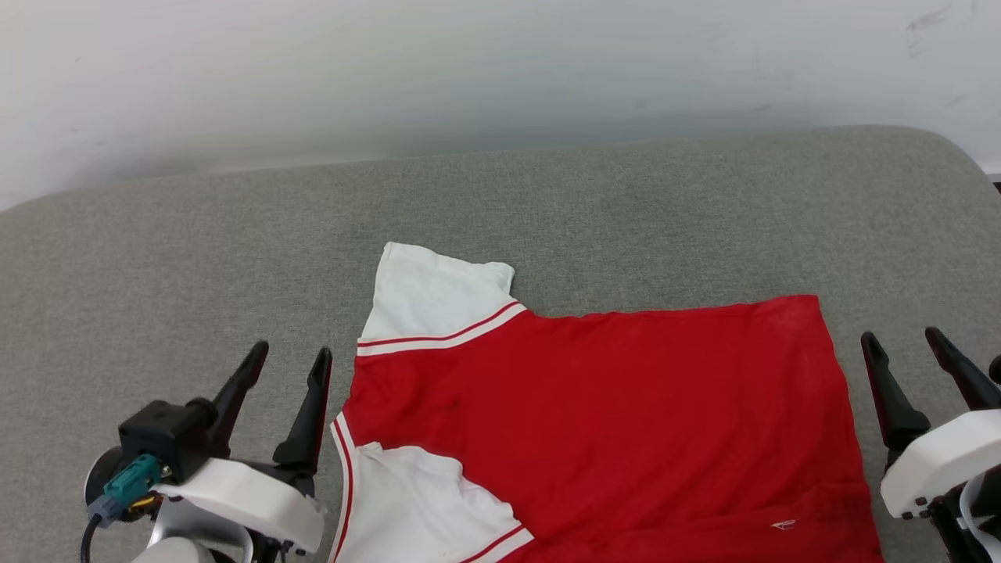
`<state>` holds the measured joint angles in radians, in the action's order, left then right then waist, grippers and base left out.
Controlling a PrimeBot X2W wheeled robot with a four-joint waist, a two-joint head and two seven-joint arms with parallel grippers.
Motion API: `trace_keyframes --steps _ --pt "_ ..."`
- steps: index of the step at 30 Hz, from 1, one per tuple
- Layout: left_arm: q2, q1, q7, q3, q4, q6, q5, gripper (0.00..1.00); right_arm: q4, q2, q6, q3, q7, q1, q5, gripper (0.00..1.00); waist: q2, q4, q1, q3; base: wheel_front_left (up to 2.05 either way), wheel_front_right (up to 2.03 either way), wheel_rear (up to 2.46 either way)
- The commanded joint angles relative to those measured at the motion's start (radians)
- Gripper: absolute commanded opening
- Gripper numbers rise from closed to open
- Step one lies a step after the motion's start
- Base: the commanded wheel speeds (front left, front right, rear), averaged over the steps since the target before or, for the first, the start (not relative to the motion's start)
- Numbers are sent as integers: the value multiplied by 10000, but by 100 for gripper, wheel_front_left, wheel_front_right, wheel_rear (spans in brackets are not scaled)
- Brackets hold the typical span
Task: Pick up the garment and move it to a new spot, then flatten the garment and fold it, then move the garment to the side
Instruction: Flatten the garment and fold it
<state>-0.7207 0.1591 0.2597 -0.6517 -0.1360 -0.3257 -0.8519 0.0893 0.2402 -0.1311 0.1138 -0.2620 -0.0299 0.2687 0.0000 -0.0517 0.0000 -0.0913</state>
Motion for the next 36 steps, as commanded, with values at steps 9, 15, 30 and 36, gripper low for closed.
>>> trace_keyframes --steps 9,15,30,36 --pt "733 -59 51 1615 -73 958 1472 100 -32 -420 7 -537 2146 -550 -170 100 0 -628 0 -680 0 0 0" --pt "-20 1541 -1266 1584 411 1846 1345 100 8 -518 7 -792 2722 -873 -232 100 0 -1189 0 -1552 0 0 0" --pt "-1370 5882 -8655 934 3449 3347 -673 100 -798 -1074 7 -1689 3664 -1619 -230 100 0 -2722 0 -3192 0 0 0" --pt "-1676 6609 -10061 852 4108 3228 -837 100 -1164 -1188 7 -1900 3874 -1760 -190 100 0 -3043 0 -3540 0 0 0"
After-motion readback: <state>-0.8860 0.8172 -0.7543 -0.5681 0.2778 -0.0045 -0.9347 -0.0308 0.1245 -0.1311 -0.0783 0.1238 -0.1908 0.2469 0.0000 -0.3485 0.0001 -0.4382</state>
